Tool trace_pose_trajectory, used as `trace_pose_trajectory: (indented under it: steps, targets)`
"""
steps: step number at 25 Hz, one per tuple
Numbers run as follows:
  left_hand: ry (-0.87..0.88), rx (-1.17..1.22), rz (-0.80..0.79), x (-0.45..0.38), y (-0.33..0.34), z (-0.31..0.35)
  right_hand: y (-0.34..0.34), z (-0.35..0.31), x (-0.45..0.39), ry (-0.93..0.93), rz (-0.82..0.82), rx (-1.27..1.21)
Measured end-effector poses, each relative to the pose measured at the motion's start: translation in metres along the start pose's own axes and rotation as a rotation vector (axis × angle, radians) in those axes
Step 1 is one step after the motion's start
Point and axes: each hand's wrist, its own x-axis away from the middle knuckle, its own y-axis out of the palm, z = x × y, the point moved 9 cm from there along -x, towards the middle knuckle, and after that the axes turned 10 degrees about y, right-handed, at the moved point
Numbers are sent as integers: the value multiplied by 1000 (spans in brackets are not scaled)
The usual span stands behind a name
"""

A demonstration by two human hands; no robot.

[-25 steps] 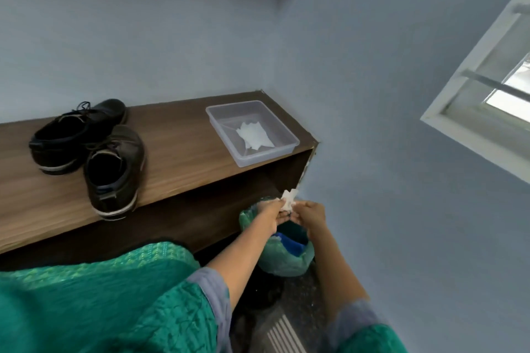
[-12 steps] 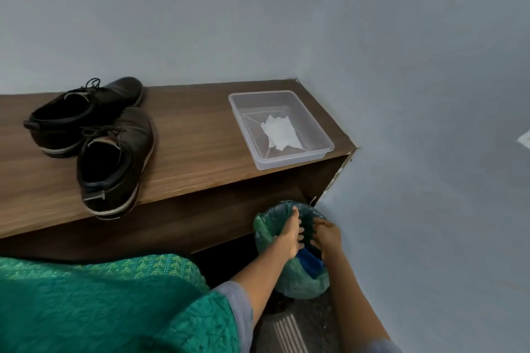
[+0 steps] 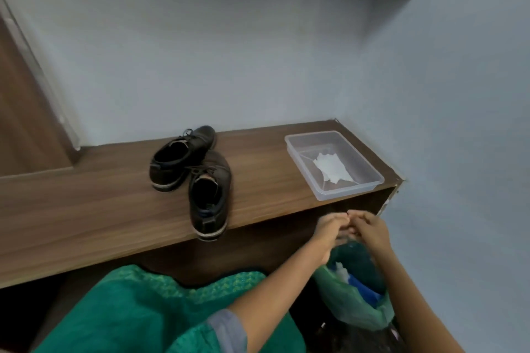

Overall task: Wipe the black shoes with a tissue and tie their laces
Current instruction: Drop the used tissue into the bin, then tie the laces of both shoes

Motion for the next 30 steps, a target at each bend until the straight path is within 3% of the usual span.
trace_pose_trajectory:
  steps: [4, 7, 9, 12, 16, 25, 30]
  targets:
    - [308, -208, 77, 48, -83, 100, 80, -80, 48, -210, -147, 90]
    - [543, -584, 346, 86, -170, 166, 156, -116, 87, -291, -207, 196]
    - [599, -757, 518, 108, -218, 192, 206, -121, 99, -293, -242, 295]
    - [453, -809, 626, 118, -275, 191, 266, -109, 105, -262, -289, 509]
    - [208, -722, 520, 110, -299, 156, 271, -103, 110, -284, -195, 630]
    - [217, -435, 502, 126, -297, 126, 247, -73, 147, -344, -217, 614]
    - [234, -526, 514, 131, -299, 112, 245, -58, 161, -381, -91, 574]
